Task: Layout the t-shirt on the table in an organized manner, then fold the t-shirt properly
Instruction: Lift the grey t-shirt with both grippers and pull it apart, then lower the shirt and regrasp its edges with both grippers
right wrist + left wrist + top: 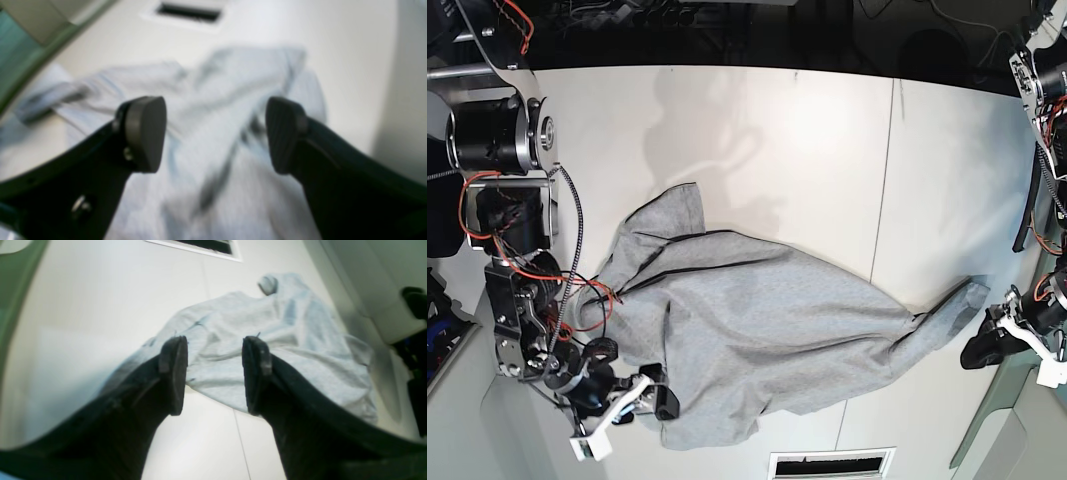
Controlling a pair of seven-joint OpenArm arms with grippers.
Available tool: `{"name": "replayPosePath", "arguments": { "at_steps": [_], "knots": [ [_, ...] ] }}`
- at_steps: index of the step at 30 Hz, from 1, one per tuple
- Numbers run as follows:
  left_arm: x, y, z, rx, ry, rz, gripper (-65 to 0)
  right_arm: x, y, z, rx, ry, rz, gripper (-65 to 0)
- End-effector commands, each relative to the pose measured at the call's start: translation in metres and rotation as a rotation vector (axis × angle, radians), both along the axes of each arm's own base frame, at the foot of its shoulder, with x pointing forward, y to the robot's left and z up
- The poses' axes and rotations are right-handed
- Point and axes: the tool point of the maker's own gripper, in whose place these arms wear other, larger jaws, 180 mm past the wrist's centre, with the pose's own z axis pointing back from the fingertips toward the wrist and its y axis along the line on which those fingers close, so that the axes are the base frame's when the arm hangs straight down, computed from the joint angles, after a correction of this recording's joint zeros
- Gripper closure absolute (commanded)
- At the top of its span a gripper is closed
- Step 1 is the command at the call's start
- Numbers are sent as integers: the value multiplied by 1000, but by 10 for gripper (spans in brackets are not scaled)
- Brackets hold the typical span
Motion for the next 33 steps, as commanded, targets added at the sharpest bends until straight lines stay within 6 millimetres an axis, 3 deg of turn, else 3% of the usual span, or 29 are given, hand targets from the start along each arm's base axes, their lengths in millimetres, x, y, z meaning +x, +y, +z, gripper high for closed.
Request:
{"name": "replayPosePath", "arguments": {
  "at_steps": [1, 4, 7, 10, 13, 19, 23, 28, 30, 31, 33],
  "knots": [
    [3, 4, 13, 8, -35, -1, -292, 3, -6, 10, 26, -17, -17, -451],
    [2, -4, 2, 8, -22, -5, -293, -21, -29, -29, 85, 82, -94, -451],
    [11, -14, -4, 52, -59, 8, -321, -44, -58, -55, 186, 135, -190, -451],
    [18, -17, -29, 160, -28, 49, -394, -68, -80, -75, 261, 168, -249, -451],
    [18, -25, -51, 265, 3, 28, -404, -98, -86, -104, 285, 246, -272, -451],
    [22, -13, -68, 361, 15, 91, -404, -139, -65, -138, 360, 343, -270, -451],
    [21, -3, -82, 377, 62, 152, -404, -148, -39, -146, 395, 368, -245, -451],
    [20, 3, -91, 372, 93, 170, -404, -144, 6, -143, 424, 349, -193, -443],
    [20, 3, -91, 372, 93, 170, -404, -140, 18, -140, 410, 312, -184, -389],
    [20, 3, -91, 372, 93, 170, -404, -139, 23, -139, 412, 302, -183, -326],
    [20, 3, -91, 372, 93, 170, -404, -137, 27, -137, 426, 295, -185, -135]
  ]
}}
